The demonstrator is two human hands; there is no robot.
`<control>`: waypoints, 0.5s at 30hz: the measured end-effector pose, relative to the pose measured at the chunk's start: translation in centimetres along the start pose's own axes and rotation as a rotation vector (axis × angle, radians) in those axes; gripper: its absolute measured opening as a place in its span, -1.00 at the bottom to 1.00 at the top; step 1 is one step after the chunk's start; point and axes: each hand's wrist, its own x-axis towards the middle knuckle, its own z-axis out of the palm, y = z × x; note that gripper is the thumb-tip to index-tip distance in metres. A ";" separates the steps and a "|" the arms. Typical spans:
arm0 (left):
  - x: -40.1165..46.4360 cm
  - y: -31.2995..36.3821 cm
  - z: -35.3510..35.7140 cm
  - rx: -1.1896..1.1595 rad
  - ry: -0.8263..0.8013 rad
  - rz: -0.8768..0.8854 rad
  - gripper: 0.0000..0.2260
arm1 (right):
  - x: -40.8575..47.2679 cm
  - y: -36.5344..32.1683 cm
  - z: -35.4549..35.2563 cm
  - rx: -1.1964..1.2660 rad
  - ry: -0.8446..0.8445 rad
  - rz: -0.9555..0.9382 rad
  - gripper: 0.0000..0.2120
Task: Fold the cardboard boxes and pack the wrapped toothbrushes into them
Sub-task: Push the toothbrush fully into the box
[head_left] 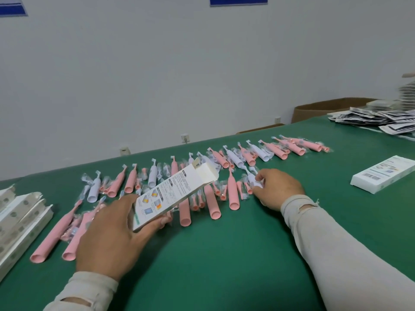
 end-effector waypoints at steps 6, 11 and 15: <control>-0.1 -0.6 0.3 0.009 -0.010 -0.028 -0.45 | -0.4 -1.0 -0.6 -0.120 -0.037 0.122 -0.71; 0.0 -0.4 0.3 0.034 -0.013 -0.020 -0.41 | -1.2 -0.5 -1.4 -0.113 -0.051 0.208 -0.74; -0.1 -0.2 0.3 0.052 -0.029 -0.030 -0.35 | -1.5 -0.5 -1.6 -0.145 -0.033 0.204 -0.78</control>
